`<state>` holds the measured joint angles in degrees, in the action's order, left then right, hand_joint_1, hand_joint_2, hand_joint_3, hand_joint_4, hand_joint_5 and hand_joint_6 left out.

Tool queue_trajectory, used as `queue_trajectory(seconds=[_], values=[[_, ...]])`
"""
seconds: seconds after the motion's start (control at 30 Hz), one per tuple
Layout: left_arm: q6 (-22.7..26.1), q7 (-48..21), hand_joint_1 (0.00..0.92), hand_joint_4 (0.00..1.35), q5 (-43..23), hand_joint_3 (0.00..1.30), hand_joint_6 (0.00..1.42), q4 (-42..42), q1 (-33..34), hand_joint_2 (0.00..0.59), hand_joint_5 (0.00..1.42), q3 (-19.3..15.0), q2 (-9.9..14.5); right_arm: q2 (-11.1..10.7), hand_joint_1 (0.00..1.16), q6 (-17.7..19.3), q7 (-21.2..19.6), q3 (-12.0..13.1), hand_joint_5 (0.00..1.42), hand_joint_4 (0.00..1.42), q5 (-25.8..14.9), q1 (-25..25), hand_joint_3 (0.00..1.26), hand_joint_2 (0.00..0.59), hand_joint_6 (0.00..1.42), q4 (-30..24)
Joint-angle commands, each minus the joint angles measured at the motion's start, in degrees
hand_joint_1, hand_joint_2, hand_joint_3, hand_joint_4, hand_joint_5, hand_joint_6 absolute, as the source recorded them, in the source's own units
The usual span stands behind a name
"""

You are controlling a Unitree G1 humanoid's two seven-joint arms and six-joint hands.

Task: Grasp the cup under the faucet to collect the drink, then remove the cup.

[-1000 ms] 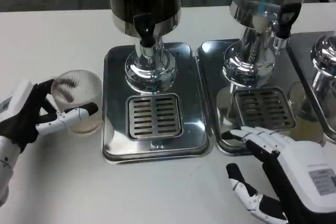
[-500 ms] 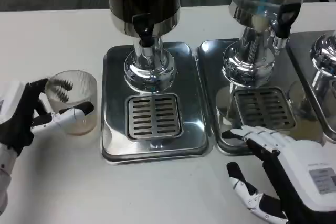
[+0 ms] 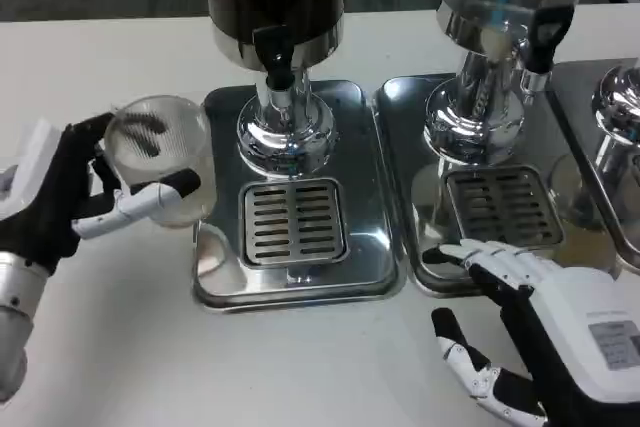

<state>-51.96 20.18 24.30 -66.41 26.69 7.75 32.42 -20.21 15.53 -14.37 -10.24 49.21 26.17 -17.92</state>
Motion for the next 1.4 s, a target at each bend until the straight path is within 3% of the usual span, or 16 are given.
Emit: queue_trajectory(seconds=[0.03, 0.23, 0.5, 0.77, 1.0, 1.27, 1.4], values=[[-0.89, -1.55, 0.385, 0.74, 0.64, 0.62, 1.42, 0.99, 2.30, 0.110, 1.07, 1.30, -1.84, 0.71, 0.42, -0.66, -0.38, 0.29, 0.25, 0.26, -0.50, 0.65, 0.33, 0.461, 0.32, -0.33], [0.19, -2.49, 0.385, 0.74, 1.84, 0.62, 1.42, 0.39, 3.85, 0.108, 1.07, 3.19, -4.16, 1.58, 0.42, -1.15, -0.89, 0.40, 0.25, 0.26, 0.15, 1.86, 0.33, 0.461, 0.32, -1.36], [2.34, -3.56, 0.380, 0.72, 2.44, 0.61, 1.42, -0.75, 5.52, 0.111, 1.05, 4.77, -5.48, 2.41, 0.42, -1.78, -0.96, 0.44, 0.25, 0.26, 0.54, 3.01, 0.33, 0.461, 0.32, -2.39], [4.86, -5.97, 0.343, 0.65, 3.16, 0.54, 1.34, -1.81, 7.40, 0.114, 0.99, 5.59, -6.65, 2.73, 0.42, -2.33, -0.77, 0.50, 0.25, 0.26, 0.41, 3.58, 0.33, 0.461, 0.32, -3.02], [6.04, -7.27, 0.286, 0.56, 3.74, 0.45, 1.24, -2.49, 8.79, 0.130, 0.93, 7.00, -7.13, 2.95, 0.42, -2.59, -0.73, 0.34, 0.26, 0.26, 0.59, 3.98, 0.33, 0.461, 0.33, -3.14], [7.97, -9.10, 0.221, 0.34, 4.77, 0.31, 1.11, -2.76, 10.36, 0.115, 0.76, 9.30, -7.43, 3.25, 0.42, -2.87, -0.53, 0.21, 0.26, 0.26, 0.46, 4.03, 0.33, 0.461, 0.34, -3.02], [8.75, -10.77, 0.171, 0.25, 4.84, 0.23, 0.97, -2.87, 10.76, 0.099, 0.65, 9.78, -7.50, 3.39, 0.42, -2.99, -0.27, 0.17, 0.27, 0.26, 0.43, 3.91, 0.34, 0.461, 0.34, -2.87]])
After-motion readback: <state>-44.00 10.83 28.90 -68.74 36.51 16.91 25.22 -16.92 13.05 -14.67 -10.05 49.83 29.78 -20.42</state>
